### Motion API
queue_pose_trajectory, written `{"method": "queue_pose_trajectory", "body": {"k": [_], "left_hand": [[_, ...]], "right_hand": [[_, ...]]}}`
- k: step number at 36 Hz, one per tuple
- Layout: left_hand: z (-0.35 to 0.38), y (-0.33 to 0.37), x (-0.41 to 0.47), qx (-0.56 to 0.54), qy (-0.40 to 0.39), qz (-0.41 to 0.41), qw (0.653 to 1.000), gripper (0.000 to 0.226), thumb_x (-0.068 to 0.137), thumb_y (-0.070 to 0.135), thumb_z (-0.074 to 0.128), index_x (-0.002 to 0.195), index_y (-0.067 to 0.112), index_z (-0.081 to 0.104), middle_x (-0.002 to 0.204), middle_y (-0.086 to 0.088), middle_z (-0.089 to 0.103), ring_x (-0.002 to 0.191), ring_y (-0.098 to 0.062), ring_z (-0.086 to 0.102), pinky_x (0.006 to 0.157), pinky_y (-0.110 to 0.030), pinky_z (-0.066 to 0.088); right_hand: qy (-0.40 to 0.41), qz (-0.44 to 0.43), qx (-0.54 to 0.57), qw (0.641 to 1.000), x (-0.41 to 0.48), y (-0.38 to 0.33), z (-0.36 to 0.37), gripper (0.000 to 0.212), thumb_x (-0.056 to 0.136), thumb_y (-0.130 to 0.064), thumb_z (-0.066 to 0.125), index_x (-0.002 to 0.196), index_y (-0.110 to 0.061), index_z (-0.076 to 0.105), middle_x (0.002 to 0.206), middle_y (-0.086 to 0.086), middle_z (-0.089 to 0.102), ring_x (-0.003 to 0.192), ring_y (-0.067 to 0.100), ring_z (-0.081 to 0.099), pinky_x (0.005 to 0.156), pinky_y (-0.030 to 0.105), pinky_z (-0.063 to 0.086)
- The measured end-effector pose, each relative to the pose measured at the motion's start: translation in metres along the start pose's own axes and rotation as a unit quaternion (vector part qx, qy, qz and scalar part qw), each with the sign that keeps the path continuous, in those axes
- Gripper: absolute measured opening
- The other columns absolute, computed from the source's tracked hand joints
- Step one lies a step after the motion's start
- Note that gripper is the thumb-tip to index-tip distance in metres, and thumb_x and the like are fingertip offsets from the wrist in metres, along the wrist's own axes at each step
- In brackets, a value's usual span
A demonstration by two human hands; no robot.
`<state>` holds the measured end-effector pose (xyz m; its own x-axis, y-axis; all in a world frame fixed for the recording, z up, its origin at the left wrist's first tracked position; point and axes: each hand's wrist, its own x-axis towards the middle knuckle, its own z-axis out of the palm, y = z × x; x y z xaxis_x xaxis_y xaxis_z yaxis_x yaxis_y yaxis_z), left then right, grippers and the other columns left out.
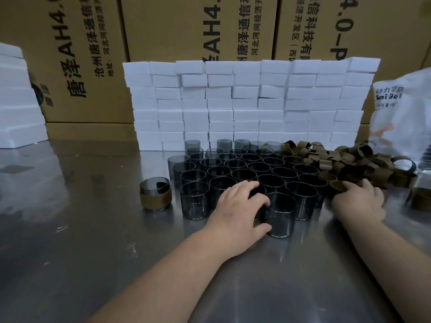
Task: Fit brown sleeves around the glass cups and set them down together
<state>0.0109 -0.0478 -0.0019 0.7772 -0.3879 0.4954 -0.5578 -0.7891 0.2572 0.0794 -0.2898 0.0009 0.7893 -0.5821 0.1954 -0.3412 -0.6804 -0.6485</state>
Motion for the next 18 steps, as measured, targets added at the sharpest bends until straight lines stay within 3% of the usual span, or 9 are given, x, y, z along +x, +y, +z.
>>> {"method": "queue_pose_trajectory", "body": {"k": [7,11,14,16,18], "left_hand": [[-0.001,0.002,0.002,0.003,0.001,0.022,1.000,0.036,0.083,0.038,0.065,0.115,0.026,0.054,0.138,0.009,0.039,0.130,-0.007,0.023,0.111,-0.027,0.005],[-0.001,0.003,0.001,-0.021,0.012,0.018,1.000,0.034,0.082,0.039,0.065,0.111,0.025,0.054,0.137,0.010,0.041,0.130,-0.004,0.025,0.107,-0.019,0.003],[-0.004,0.006,0.003,-0.057,0.041,0.010,0.997,0.025,0.083,0.036,0.066,0.102,0.028,0.052,0.141,0.009,0.040,0.133,-0.005,0.024,0.106,-0.014,0.000],[-0.006,0.008,0.003,-0.105,0.062,-0.015,0.992,0.023,0.082,0.035,0.066,0.088,0.038,0.044,0.140,0.013,0.039,0.129,-0.002,0.029,0.106,-0.017,0.013],[-0.007,0.010,0.002,-0.171,0.083,-0.053,0.980,0.025,0.081,0.036,0.065,0.080,0.041,0.041,0.130,0.022,0.042,0.113,0.007,0.038,0.094,-0.012,0.026]], "right_hand": [[0.016,-0.005,-0.040,0.999,-0.001,0.001,0.004,0.035,0.090,-0.016,0.051,0.125,-0.011,0.057,0.153,0.013,0.021,0.143,0.028,0.006,0.115,0.044,0.017],[0.090,-0.071,0.064,0.991,-0.007,-0.005,-0.001,0.030,0.092,-0.015,0.051,0.118,-0.002,0.058,0.150,0.016,0.027,0.140,0.032,0.018,0.113,0.042,0.020],[0.140,-0.142,0.168,0.966,-0.020,-0.018,-0.008,0.027,0.094,-0.017,0.050,0.116,-0.002,0.056,0.152,0.013,0.024,0.139,0.029,0.026,0.112,0.041,0.025],[0.145,-0.198,0.223,0.943,-0.034,-0.029,-0.014,0.025,0.096,-0.021,0.046,0.113,-0.005,0.054,0.149,0.010,0.032,0.133,0.022,0.034,0.105,0.034,0.031],[0.130,-0.255,0.286,0.915,-0.054,-0.039,-0.021,0.021,0.095,-0.030,0.042,0.106,-0.014,0.051,0.120,0.005,0.055,0.106,0.015,0.051,0.086,0.028,0.038]]}}
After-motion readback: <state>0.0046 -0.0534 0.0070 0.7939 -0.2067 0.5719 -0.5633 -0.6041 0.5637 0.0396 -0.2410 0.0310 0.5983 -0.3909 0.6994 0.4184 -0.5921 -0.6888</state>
